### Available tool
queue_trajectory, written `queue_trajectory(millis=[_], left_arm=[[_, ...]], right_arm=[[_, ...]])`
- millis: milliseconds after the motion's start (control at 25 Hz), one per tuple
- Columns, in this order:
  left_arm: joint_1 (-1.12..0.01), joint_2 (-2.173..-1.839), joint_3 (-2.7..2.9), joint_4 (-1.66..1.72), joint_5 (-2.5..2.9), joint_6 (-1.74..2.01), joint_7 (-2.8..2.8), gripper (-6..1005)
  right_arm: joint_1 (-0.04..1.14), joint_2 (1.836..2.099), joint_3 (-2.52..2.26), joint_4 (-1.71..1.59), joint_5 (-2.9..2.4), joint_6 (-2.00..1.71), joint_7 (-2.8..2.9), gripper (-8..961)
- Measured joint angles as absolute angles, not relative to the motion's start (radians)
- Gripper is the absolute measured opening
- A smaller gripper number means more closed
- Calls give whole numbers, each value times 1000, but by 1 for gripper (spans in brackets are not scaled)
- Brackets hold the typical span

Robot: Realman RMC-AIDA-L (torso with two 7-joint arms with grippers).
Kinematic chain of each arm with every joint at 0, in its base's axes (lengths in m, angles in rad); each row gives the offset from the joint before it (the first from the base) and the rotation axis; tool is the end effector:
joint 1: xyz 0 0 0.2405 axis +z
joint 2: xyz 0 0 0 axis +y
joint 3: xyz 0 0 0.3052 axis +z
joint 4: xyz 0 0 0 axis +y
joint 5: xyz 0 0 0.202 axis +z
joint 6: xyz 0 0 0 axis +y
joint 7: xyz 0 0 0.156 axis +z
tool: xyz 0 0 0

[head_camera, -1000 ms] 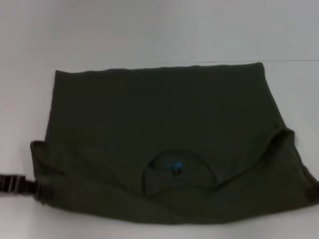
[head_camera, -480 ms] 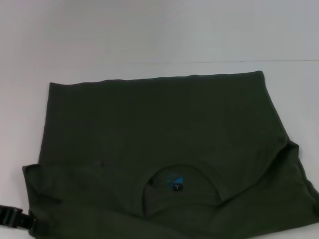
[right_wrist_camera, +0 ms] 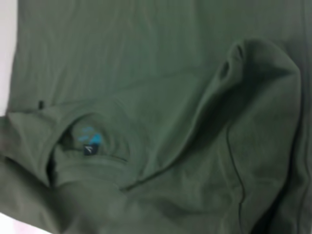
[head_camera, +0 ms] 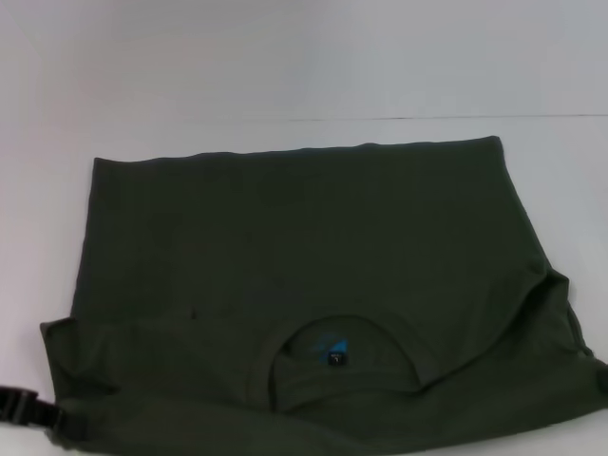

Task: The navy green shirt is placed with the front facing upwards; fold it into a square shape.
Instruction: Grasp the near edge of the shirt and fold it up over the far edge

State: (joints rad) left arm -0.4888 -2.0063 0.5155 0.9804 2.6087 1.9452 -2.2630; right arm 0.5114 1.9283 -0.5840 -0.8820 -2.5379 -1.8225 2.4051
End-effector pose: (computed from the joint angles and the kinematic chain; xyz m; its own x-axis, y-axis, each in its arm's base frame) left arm -0.3531 0.2888 0.0410 0.2691 0.9618 0.0504 0.9629 -0.2675 -0.0355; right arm 0.3623 0.3150 0.0562 0.1620 -0.9807 -0.1095 -0.9845 -0.1531 -0.0856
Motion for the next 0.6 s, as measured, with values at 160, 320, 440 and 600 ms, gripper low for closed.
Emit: queue_trajectory(millis=[160, 320, 440, 600], left_arm=[[-531, -1984, 436, 970, 2586, 1923, -2255, 43], [-585, -1956, 379, 938, 2583, 1865, -2292, 43], [-650, -1938, 389, 912, 2585, 1749, -2379, 42], [-715, -1933, 445, 883, 2590, 1601, -2453, 42]], right_arm=[[516, 1918, -556, -882, -2448, -1812, 2405, 41], [538, 1900, -489, -872, -2359, -1706, 2426, 41], [563, 1899, -464, -866, -2328, -1602, 2446, 41], [612, 1914, -470, -859, -2278, -1465, 2451, 41]])
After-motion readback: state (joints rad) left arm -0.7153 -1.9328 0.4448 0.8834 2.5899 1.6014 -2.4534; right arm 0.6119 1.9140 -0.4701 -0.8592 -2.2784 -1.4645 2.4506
